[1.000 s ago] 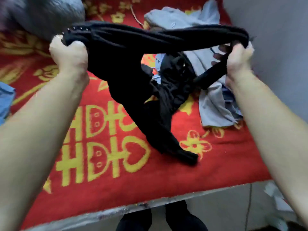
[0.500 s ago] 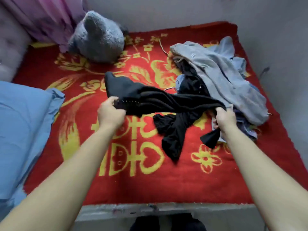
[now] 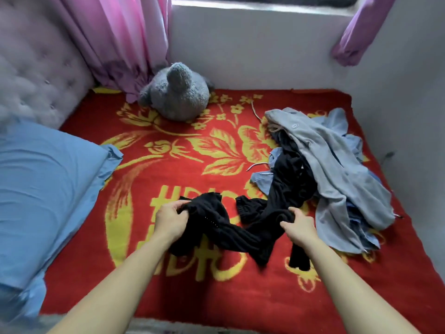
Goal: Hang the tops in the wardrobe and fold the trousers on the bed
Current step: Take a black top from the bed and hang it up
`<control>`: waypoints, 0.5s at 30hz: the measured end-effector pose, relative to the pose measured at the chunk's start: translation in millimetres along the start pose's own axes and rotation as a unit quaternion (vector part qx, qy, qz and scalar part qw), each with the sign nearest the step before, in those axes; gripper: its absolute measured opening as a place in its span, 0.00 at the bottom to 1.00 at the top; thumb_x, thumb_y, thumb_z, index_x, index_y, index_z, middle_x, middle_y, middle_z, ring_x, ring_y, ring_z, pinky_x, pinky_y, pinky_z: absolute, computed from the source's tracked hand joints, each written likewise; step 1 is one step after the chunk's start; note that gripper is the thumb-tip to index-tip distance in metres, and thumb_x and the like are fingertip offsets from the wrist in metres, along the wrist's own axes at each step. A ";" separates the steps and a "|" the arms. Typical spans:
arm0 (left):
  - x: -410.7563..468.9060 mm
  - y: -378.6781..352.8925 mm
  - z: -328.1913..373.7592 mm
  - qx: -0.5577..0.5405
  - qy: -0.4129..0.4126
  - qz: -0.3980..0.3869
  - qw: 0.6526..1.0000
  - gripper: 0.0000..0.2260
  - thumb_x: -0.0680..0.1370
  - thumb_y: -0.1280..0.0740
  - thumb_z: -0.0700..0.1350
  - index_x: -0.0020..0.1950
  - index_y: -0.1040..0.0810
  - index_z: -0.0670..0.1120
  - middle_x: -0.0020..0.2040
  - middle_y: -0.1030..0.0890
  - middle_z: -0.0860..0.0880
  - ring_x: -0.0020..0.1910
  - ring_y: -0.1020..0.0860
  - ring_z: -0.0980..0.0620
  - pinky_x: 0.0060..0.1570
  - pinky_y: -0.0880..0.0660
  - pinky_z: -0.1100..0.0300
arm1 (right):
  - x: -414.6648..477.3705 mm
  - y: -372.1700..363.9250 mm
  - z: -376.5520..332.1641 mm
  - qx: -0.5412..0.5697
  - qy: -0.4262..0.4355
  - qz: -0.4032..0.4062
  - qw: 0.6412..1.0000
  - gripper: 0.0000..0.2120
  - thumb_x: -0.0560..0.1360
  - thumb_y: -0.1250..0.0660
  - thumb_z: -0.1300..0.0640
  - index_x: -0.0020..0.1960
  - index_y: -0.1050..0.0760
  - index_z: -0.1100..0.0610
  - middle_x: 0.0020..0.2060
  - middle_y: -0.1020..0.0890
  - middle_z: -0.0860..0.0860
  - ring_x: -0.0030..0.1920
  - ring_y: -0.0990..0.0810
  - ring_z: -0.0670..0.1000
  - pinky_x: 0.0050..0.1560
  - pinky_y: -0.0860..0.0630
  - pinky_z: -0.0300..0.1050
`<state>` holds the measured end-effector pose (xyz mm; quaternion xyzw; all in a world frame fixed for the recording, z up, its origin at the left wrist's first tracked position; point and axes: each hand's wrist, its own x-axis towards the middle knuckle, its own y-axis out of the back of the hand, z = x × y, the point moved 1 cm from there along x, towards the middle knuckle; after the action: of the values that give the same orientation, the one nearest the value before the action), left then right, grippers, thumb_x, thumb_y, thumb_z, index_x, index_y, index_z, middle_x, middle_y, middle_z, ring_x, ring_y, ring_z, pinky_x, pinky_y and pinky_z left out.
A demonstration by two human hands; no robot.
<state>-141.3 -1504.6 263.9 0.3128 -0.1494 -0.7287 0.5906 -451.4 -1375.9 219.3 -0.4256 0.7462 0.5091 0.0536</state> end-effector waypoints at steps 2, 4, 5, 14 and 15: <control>2.8 26.2 40.9 -0.070 -0.048 -0.001 0.996 0.09 0.75 0.32 0.37 0.49 0.14 0.48 0.43 0.14 0.55 0.45 0.17 0.55 0.45 0.24 0.64 | -15.7 19.8 -39.0 -0.065 0.032 -0.046 0.996 0.39 0.73 0.29 0.46 0.78 0.43 0.50 0.75 0.43 0.62 0.73 0.37 0.61 0.70 0.34 0.52; -4.3 51.1 82.9 -0.110 -0.105 -0.004 0.988 0.08 0.75 0.31 0.37 0.46 0.14 0.48 0.42 0.14 0.54 0.43 0.17 0.56 0.44 0.24 0.64 | -40.7 39.0 -82.1 -0.137 0.112 -0.094 0.980 0.51 0.68 0.25 0.37 0.80 0.50 0.48 0.78 0.52 0.59 0.78 0.49 0.62 0.75 0.43 0.58; -10.1 62.6 103.1 -0.128 -0.132 -0.001 0.983 0.09 0.75 0.31 0.36 0.45 0.15 0.48 0.41 0.14 0.53 0.42 0.18 0.56 0.45 0.24 0.62 | -53.9 47.1 -103.6 -0.151 0.172 -0.110 0.967 0.54 0.66 0.24 0.35 0.81 0.52 0.48 0.79 0.52 0.57 0.78 0.50 0.61 0.76 0.44 0.59; -82.7 139.9 188.6 -0.096 -0.262 0.131 0.951 0.09 0.75 0.30 0.36 0.44 0.16 0.51 0.40 0.15 0.54 0.38 0.21 0.59 0.44 0.24 0.61 | -144.4 97.5 -227.9 0.059 0.524 -0.037 0.849 0.08 0.81 0.35 0.53 0.57 0.21 0.53 0.46 0.18 0.47 0.49 0.21 0.48 0.51 0.26 0.41; -95.8 144.4 186.7 -0.082 -0.251 0.154 0.952 0.07 0.75 0.29 0.38 0.44 0.16 0.51 0.40 0.15 0.53 0.38 0.20 0.58 0.45 0.24 0.58 | -149.3 101.5 -231.1 0.064 0.534 -0.041 0.842 0.07 0.81 0.36 0.54 0.55 0.21 0.54 0.44 0.19 0.48 0.46 0.23 0.48 0.46 0.29 0.39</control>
<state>-138.4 -1478.7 517.3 0.0435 -0.2788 -0.6935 0.6629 -345.5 -1463.2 478.5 -0.6573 0.6722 0.1516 -0.3052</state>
